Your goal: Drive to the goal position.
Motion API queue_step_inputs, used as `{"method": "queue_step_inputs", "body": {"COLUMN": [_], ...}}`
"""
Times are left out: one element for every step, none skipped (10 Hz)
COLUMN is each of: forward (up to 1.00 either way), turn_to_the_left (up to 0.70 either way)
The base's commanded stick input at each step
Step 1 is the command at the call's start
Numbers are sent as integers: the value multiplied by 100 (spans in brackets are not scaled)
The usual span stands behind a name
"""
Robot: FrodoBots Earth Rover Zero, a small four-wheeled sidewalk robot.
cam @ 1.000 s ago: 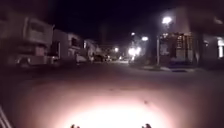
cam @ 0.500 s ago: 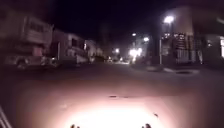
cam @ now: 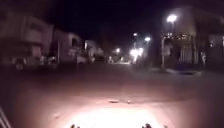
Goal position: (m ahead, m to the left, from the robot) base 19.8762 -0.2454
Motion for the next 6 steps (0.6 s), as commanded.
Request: {"method": "queue_step_inputs", "body": {"forward": [70,70,70,70,70,70], "turn_to_the_left": [0,0,0,0,0,0]}}
